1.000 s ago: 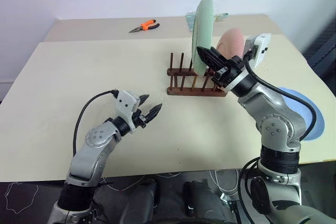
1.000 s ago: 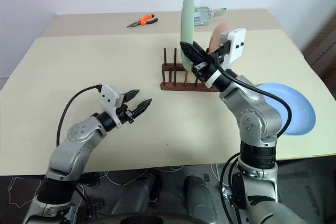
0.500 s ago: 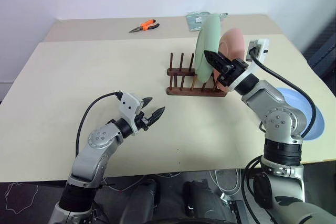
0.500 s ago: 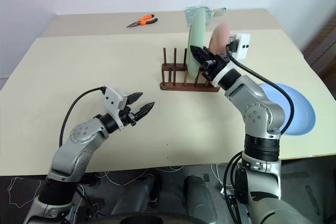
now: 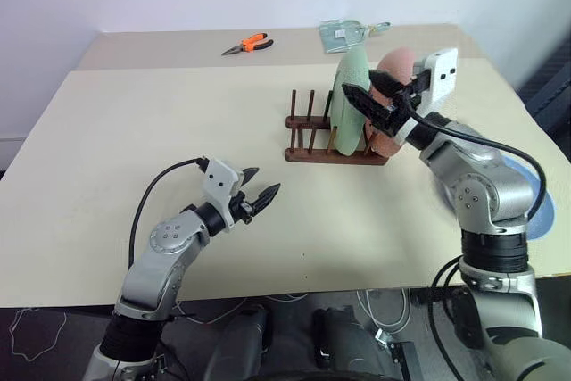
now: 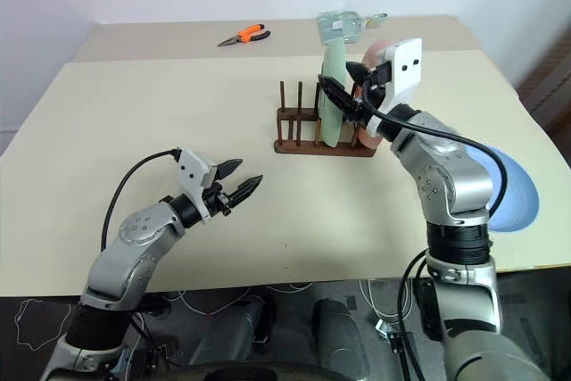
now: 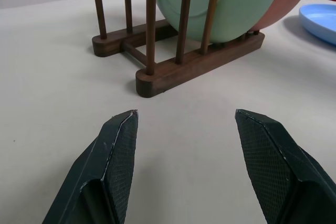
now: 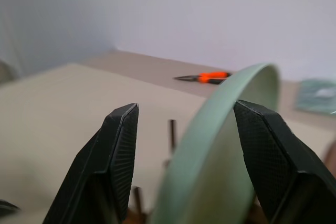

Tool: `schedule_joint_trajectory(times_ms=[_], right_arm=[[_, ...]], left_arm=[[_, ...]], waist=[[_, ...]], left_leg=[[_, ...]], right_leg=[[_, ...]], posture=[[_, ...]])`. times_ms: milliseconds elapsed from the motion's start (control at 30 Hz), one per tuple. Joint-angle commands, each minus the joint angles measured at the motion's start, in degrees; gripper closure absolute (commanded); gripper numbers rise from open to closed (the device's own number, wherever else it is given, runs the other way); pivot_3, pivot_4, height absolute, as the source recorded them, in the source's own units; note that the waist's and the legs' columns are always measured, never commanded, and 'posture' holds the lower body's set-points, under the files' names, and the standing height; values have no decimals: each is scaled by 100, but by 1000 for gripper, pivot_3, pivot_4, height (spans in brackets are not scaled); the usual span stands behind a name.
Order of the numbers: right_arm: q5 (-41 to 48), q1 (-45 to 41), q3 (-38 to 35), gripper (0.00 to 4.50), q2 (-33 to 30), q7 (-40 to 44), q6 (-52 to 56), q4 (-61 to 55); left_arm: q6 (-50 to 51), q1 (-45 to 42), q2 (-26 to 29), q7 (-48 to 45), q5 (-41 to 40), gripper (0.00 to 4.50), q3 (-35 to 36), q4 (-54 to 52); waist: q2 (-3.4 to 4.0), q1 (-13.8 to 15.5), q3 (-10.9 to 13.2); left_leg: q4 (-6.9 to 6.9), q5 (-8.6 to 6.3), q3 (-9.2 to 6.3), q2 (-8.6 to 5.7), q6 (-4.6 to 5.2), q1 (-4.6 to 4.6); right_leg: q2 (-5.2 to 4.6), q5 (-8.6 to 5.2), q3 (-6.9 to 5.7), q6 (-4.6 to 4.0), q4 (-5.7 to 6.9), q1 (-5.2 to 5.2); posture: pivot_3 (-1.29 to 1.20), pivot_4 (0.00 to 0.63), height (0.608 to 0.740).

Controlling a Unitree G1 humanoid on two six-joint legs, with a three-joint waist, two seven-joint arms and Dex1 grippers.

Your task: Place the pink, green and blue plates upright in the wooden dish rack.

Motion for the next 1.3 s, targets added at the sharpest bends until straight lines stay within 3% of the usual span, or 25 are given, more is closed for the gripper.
schedule_joint_trajectory(times_ms=[33,167,333,467,567,800,900,1133,1300], right_arm=[[-325,-272,-65,1613,-299,62,-299,-272],[-304,-460,-758,1613,-745,-12,-443,-69],[-461,-216,-1571,52,-1295,-199,-449,421],[-783,1320,-1583,52,-1672,67,-235,30],[-1002,2322,-1419,52,-1571,-4,-257,-490],[-1781,3617,-900,52,-1298,-709,305,-989],[-1913,3579,-796,938,-1193,-902,592,-879],[-1980,3239,-854,4453,-1092,-1033,852,-595],[-2010,2675,-964,4453,-1011,-1130,267,-646]], left_arm=[[-37,-122,-34,-55,-44,1480,16,-192],[-53,-160,-27,-94,-32,1480,32,-144],[-94,-185,-12,-178,-5,1480,32,-45],[-223,-276,-5,-367,119,1480,-181,177],[-292,-367,-60,-443,155,1480,-243,323],[-387,-506,-148,-595,189,1480,-317,541],[-428,-539,-188,-641,225,1480,-368,594],[-483,-554,-220,-652,273,1480,-335,646],[-522,-471,-180,-592,293,1480,-276,607]], waist=[[0,0,0],[2,8,2],[2,24,2],[3,22,-3],[30,0,3],[52,7,-7],[53,11,-6],[52,10,-6],[52,-3,-6]], left_leg=[[0,0,0,0,0,0],[0,0,0,1,0,-2],[3,-5,-1,0,7,-6],[4,-7,-2,4,13,-5],[7,-6,0,4,15,-9],[18,-6,12,8,15,-10],[20,-6,12,7,15,-10],[18,-6,12,7,15,-10],[18,-6,13,7,15,-10]], right_leg=[[0,0,0,0,0,0],[0,0,0,-1,-2,-1],[-2,-1,-4,-1,-16,10],[-3,-2,-8,-1,-19,16],[-4,-2,-7,-1,-18,14],[-3,-3,-1,-1,-11,7],[-3,-4,-1,-1,-14,8],[-3,-4,-3,-1,-15,8],[-1,-3,-3,-1,-14,7]], posture=[[0,150,726],[0,150,726],[0,150,726],[0,150,726],[0,150,726],[0,150,726],[0,150,726],[0,150,726],[0,150,726]])
